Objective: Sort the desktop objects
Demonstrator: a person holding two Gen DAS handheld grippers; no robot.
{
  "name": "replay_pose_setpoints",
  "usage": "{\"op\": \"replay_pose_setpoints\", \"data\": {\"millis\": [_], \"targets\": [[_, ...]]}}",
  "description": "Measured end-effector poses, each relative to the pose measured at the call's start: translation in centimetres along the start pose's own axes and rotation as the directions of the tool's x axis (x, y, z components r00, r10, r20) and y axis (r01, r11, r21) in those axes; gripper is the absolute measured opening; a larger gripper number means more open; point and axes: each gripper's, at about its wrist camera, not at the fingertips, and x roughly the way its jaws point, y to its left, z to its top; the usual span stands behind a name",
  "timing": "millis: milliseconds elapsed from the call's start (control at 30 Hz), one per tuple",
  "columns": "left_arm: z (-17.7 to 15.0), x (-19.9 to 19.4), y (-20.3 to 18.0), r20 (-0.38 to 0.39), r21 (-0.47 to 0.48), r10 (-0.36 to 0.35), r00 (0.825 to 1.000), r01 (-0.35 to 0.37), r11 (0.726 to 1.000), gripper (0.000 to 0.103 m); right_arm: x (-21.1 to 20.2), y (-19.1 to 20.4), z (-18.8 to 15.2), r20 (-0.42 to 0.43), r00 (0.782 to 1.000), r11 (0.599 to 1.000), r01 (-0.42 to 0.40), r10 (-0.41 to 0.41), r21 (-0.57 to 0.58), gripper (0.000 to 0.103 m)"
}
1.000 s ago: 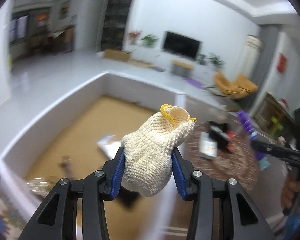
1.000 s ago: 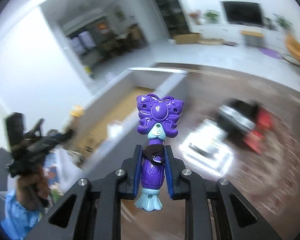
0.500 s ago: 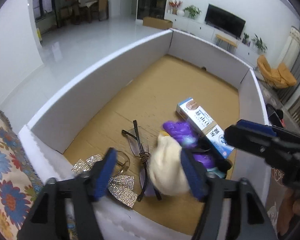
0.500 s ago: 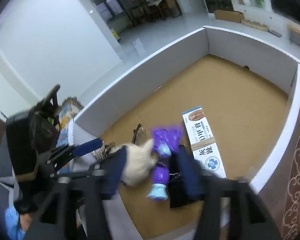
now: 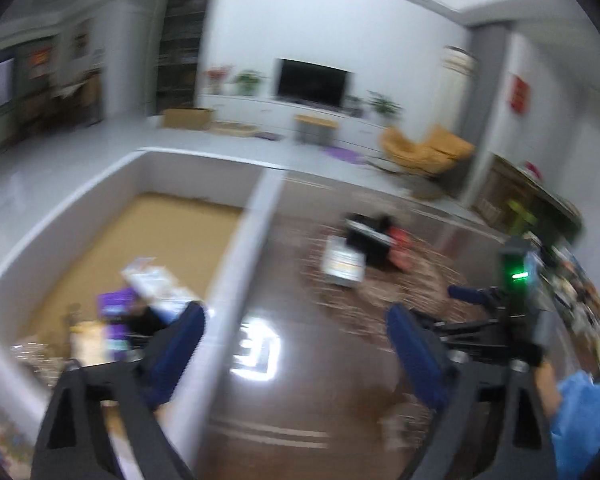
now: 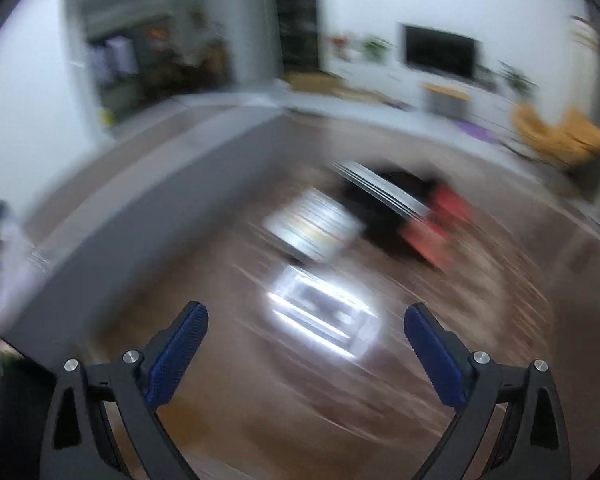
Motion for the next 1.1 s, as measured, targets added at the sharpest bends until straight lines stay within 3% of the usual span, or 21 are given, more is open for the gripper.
{"op": "replay_pose_setpoints", "data": {"millis": [33,100,267,400,500,633,867,1100], "targets": [[-0.4,1.0,-1.8,-0.017,0.026,-0.033,0.999,0.034,0.999,0.1,0.2,-2.7,-2.1,-0.039,0.997,0.997,0.074,-0.073,0.024,0.099],[-1.8,3.4,-5.4,-0.076,0.092,-0.082,0.994,0.089,0.992,0.1,0.1,-6.5,-4.7,-0.083,0.986,0.985,0.15,-0.144,0.079,0.099],[-4.7,10.3,-11.0,-0.186,0.197,-0.079,0.979,0.116,0.973,0.1,-0.9,-12.7,-8.2,-0.122,0.955,0.939,0.289,-0.269,0.189,0.099],[-5.7,14.8,-12.6,-0.249,0.251,-0.024,0.968,0.088,0.964,0.1,-1.4,-13.8,-9.1,-0.132,0.958,0.938,0.277,-0.254,0.207,0.099],[-6.6,15.9,-12.8,-0.257,0.267,0.003,0.966,0.068,0.961,0.1,-1.5,-12.9,-8.9,-0.123,0.957,0.946,0.281,-0.264,0.163,0.099],[-7.6,17.0,-11.3,-0.268,0.225,0.018,0.963,0.044,0.973,0.099,-1.3,-12.3,-8.9,-0.12,0.952,0.946,0.295,-0.28,0.134,0.103],[-7.6,17.1,-9.9,-0.251,0.162,-0.003,0.968,0.045,0.986,0.1,-0.9,-12.8,-9.2,-0.135,0.965,0.951,0.248,-0.226,0.186,0.103],[-7.8,17.5,-10.5,-0.273,0.231,0.052,0.961,0.013,0.973,0.103,-1.0,-12.9,-9.3,-0.134,0.965,0.95,0.249,-0.226,0.187,0.103]]}}
